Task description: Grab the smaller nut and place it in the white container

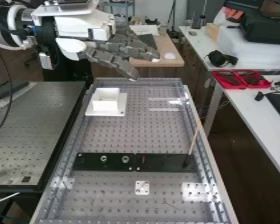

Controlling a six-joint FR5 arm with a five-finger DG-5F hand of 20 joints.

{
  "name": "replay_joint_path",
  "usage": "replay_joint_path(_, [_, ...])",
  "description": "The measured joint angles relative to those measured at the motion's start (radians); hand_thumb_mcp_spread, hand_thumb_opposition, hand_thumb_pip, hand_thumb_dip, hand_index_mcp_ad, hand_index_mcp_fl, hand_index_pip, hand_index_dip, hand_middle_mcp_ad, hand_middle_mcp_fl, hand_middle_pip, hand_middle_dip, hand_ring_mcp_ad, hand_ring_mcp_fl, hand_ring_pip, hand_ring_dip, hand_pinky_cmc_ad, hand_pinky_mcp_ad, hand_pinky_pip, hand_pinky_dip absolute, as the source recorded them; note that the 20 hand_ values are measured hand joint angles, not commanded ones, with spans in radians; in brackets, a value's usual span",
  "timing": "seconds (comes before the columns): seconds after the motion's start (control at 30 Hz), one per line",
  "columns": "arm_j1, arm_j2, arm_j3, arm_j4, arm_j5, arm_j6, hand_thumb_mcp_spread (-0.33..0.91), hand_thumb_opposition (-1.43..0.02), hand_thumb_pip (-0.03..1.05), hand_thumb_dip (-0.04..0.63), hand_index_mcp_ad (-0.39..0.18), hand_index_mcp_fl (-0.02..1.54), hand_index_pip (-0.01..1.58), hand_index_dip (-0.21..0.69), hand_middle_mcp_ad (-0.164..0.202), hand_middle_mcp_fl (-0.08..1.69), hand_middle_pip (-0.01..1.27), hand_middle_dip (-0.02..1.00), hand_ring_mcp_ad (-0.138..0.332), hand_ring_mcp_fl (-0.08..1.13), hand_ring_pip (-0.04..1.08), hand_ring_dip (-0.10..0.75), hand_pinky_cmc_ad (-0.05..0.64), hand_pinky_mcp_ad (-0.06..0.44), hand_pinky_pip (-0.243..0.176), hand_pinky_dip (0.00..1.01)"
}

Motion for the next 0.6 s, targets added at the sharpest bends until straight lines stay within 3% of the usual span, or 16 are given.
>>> replay_joint_path(0.33, [-0.011, -0.045, 0.029, -0.015, -0.06, 0.026, 0.35, -0.77, 0.61, 0.236, -0.138, 0.01, 0.62, -0.026, 0.061, 0.17, 0.12, 0.24, 0.101, 0.01, 0.12, 0.126, 0.36, 0.281, -0.065, 0.65])
replay_joint_path(0.6, [-0.01, -0.044, 0.018, 0.012, -0.061, 0.007, 0.33, -0.76, 0.61, 0.22, -0.124, 0.02, 0.52, -0.026, 0.058, 0.17, 0.12, 0.24, 0.113, 0.01, 0.13, 0.126, 0.356, 0.295, -0.075, 0.68])
